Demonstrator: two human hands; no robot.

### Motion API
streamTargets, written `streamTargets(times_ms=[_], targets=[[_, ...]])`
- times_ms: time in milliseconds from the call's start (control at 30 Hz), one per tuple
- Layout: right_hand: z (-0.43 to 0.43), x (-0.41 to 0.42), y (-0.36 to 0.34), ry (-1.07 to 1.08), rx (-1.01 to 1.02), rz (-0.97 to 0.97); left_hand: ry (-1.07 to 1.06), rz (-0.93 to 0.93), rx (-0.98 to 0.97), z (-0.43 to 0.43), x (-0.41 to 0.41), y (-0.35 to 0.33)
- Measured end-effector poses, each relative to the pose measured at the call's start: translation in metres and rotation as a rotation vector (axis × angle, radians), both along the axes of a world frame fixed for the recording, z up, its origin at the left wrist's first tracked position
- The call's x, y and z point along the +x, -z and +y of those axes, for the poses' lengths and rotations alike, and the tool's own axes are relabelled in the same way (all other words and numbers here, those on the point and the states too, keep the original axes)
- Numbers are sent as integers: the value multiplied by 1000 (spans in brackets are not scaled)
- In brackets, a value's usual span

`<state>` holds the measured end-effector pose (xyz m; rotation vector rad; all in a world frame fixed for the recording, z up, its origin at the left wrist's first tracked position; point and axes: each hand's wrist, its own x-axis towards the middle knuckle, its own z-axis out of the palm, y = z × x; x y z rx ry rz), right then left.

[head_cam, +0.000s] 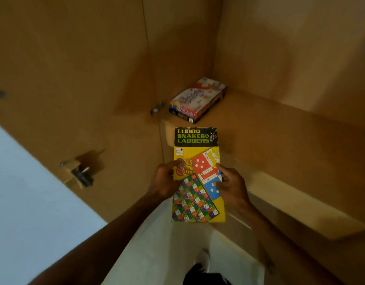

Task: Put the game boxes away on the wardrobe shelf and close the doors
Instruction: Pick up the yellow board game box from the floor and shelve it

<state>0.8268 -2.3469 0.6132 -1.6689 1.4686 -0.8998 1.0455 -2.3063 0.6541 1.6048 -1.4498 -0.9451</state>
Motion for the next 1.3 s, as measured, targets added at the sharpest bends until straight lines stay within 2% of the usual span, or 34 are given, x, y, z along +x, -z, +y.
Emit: streamTargets(times_ms=[200, 333, 433, 533, 633, 700, 800, 900, 1000, 1133, 1300], targets=[[-129, 5, -28, -40, 6, -72, -80, 11, -26, -124, 3, -19], [-206, 13, -39, -44, -29, -38, -91, 19, -34, -207, 14, -30], [-258, 21, -48, -6, -43, 3, -24, 61, -8, -263, 22, -37], [-298, 31, -57, 40, 24, -104, 155, 196, 81, -301, 32, -46], [-324, 35, -57, 61, 53, -160, 455, -72, 124, -322, 46, -64], [-333, 38, -57, 46, 59, -182, 520, -289, 97, -337, 55, -71], [-338, 43, -55, 6, 16, -154, 442, -547, -75, -356, 72, -68], [-339, 48, -54, -82, -78, -108, 269, -759, -210, -363, 82, -57], [-335, 54, -51, -238, -123, -2, 165, -763, -268, -355, 79, -48], [-338, 65, -48, -261, -158, 134, 69, -739, -249, -345, 75, -37], [-348, 79, -49, -274, -174, 213, 126, -736, -156, -339, 82, -28]])
